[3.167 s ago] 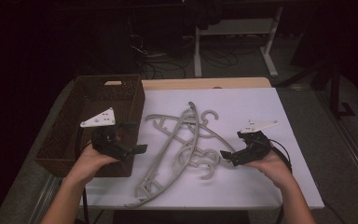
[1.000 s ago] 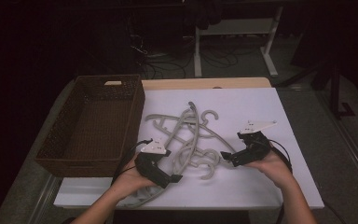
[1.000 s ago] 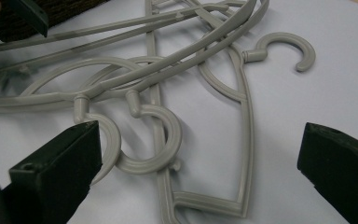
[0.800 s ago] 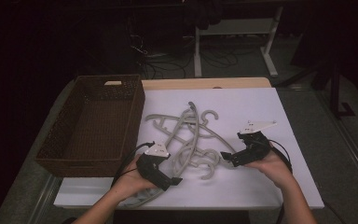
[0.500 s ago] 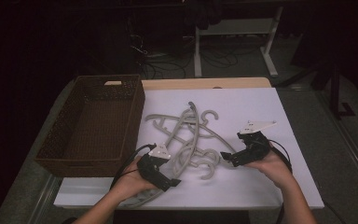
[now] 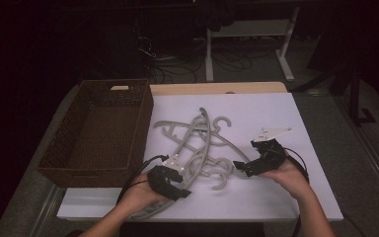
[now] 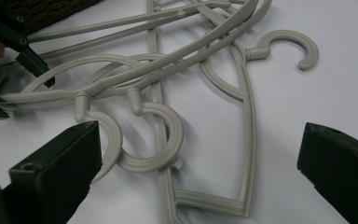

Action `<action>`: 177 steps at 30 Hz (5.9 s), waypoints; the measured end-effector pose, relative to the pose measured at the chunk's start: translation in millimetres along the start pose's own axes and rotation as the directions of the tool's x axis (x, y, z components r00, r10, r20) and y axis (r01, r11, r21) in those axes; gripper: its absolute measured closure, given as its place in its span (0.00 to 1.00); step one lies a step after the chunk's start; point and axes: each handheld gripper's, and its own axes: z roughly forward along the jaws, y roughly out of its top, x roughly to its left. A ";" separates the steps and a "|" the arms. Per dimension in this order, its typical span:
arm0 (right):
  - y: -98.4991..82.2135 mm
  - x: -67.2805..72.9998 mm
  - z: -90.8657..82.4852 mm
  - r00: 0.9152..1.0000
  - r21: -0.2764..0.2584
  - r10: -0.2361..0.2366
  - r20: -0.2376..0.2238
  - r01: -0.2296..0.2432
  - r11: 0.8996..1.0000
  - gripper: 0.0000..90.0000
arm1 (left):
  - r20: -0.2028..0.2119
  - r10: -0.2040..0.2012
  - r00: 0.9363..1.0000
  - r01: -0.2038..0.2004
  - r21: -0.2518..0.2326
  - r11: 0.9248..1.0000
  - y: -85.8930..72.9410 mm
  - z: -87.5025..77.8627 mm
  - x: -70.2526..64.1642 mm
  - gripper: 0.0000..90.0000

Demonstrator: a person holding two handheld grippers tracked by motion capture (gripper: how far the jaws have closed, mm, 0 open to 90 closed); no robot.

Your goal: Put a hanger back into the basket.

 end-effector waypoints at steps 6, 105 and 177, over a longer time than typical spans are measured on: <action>0.0 0.3 -0.1 1.000 0.002 0.000 -0.003 0.000 1.000 0.00 | 0.027 -0.034 0.999 0.033 0.012 0.999 1.1 1.1 0.8 0.58; -22.8 -12.5 -4.6 0.999 -0.058 0.043 0.007 -0.043 0.997 0.00 | -0.160 -0.096 0.982 0.049 -0.274 0.960 68.8 -226.2 78.8 0.91; -55.5 -13.4 -8.4 0.996 -0.083 0.088 0.035 -0.085 0.993 0.00 | -0.229 -0.330 0.916 0.306 -0.134 0.943 -108.6 -208.4 172.2 0.66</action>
